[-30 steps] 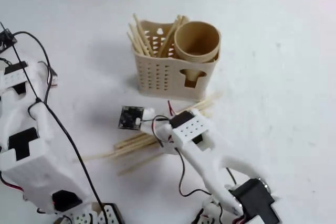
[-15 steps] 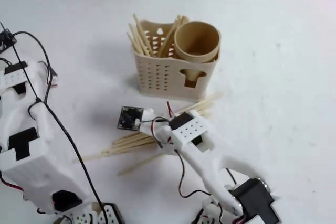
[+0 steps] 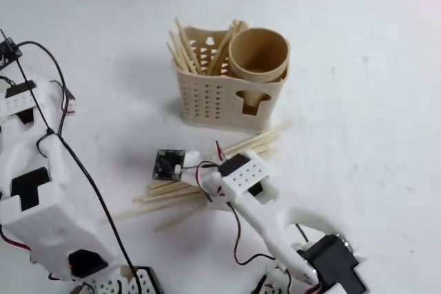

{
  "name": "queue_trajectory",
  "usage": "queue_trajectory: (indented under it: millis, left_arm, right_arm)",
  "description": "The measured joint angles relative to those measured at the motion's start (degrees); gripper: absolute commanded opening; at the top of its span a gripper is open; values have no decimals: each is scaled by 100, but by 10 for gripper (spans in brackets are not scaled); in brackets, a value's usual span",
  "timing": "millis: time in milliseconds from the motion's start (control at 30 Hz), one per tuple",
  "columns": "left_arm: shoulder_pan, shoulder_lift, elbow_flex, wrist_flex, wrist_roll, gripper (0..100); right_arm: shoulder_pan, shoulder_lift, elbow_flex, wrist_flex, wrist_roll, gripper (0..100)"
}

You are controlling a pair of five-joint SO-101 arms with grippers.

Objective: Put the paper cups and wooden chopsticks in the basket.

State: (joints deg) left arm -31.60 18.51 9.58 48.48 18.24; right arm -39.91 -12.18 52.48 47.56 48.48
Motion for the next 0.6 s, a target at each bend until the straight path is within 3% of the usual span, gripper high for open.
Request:
queue_trajectory:
  millis: [100, 233, 400, 600]
  left_arm:
    - [0, 0, 0, 0, 0, 139]
    - [0, 0, 0, 0, 0, 139]
    - [0, 0, 0, 0, 0, 139]
    - [0, 0, 0, 0, 0, 139]
  right_arm:
    - [-62, 0, 0, 0, 0, 118]
    - [-62, 0, 0, -9, 0, 16]
    - [-62, 0, 0, -44, 26, 15]
    - [-9, -9, -114, 211, -554, 16]
